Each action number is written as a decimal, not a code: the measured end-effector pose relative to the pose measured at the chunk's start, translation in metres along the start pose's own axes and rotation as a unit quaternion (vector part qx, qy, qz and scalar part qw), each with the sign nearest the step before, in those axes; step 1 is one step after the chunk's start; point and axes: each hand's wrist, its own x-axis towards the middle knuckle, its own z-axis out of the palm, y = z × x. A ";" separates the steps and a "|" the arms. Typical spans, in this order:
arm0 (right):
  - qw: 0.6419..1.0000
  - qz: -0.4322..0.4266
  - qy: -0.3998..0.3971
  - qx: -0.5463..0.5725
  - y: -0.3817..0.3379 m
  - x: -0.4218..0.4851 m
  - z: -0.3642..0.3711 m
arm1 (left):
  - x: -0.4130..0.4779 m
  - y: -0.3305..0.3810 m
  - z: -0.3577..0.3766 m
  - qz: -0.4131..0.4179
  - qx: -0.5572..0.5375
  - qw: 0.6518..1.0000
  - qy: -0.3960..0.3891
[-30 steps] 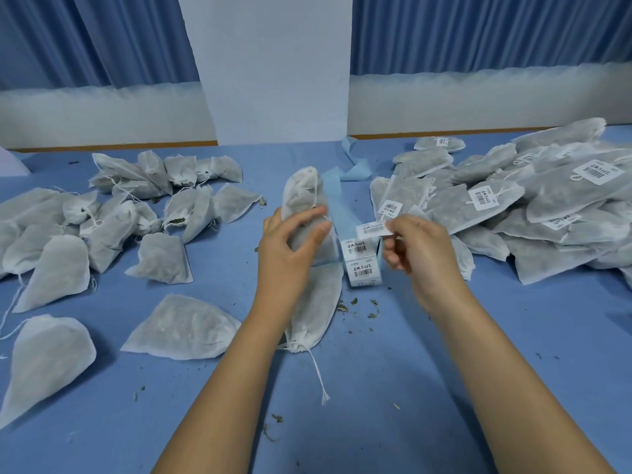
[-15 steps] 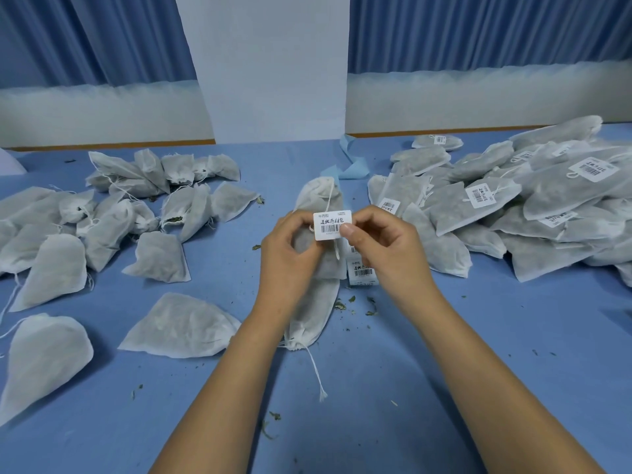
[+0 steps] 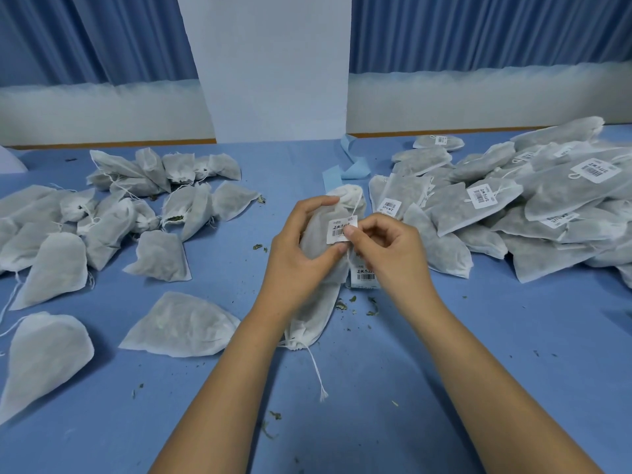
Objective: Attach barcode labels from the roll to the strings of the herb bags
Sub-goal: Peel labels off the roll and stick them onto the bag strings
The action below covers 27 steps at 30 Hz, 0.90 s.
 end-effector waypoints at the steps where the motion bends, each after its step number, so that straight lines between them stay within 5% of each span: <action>1: 1.000 -0.002 0.004 0.000 0.000 0.000 -0.001 | 0.000 0.001 0.000 0.007 -0.004 1.000 -0.011; 15: 0.989 -0.007 0.059 -0.132 0.000 0.000 -0.005 | -0.001 0.003 0.004 -0.050 -0.073 0.991 0.096; 22: 0.999 -0.037 0.003 -0.005 -0.007 0.000 -0.004 | -0.001 0.002 0.003 -0.047 -0.052 0.996 0.057; 27: 0.996 -0.007 -0.027 0.080 -0.006 0.000 0.000 | 0.002 0.004 0.003 -0.047 -0.052 0.992 0.104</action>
